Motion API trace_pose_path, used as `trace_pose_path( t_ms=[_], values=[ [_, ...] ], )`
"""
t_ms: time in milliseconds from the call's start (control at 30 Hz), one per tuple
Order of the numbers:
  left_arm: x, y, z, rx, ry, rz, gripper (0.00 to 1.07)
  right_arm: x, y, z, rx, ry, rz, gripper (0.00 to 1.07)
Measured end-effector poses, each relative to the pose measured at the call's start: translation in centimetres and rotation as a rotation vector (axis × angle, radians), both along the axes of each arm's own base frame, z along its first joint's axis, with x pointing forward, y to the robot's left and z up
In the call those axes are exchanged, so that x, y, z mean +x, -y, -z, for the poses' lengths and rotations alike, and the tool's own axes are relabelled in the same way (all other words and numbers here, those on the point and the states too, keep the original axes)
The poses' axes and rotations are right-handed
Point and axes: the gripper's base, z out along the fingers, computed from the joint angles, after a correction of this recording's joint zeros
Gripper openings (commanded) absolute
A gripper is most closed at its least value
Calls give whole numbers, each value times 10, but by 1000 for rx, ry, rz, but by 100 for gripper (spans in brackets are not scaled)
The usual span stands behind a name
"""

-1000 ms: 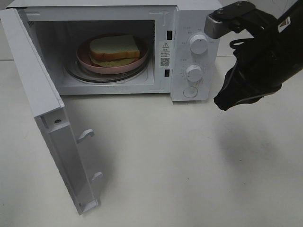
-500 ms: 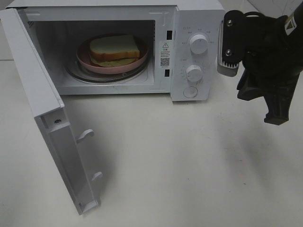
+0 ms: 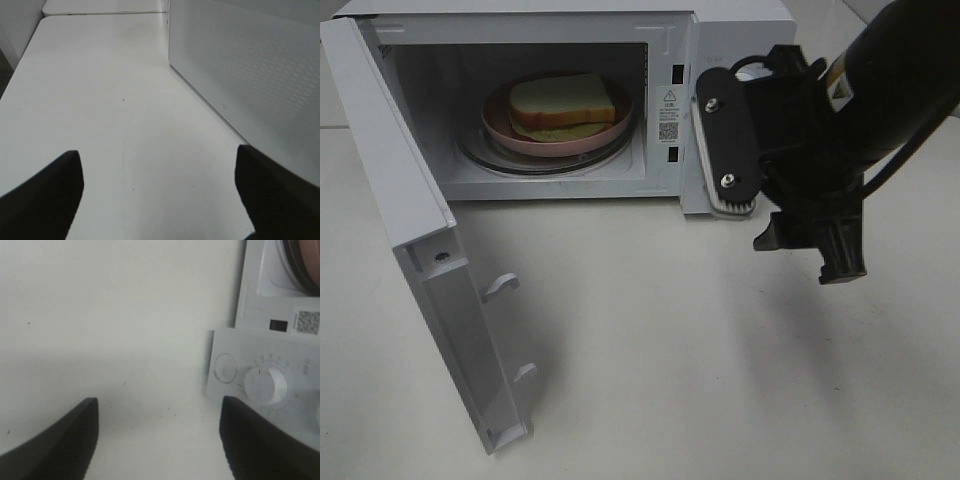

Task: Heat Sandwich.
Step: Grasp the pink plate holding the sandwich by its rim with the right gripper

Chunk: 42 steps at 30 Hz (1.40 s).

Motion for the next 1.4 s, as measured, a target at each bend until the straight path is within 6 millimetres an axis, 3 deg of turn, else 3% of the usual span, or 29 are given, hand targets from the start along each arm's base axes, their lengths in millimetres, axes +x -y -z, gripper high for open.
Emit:
trace_pose_path(
  t_ms=[333,533,833,1400],
  values=[
    [0,0,0,0,0,0,76,14,-28,30,-15,40,-115,74],
    [0,0,0,0,0,0,76,25,-37,33,-15,43,-116,74],
    [0,0,0,0,0,0,76,57,-61,31,2,86,-95,74],
    [0,0,0,0,0,0,76,97,-110,52,18,122,-61,74]
  ],
)
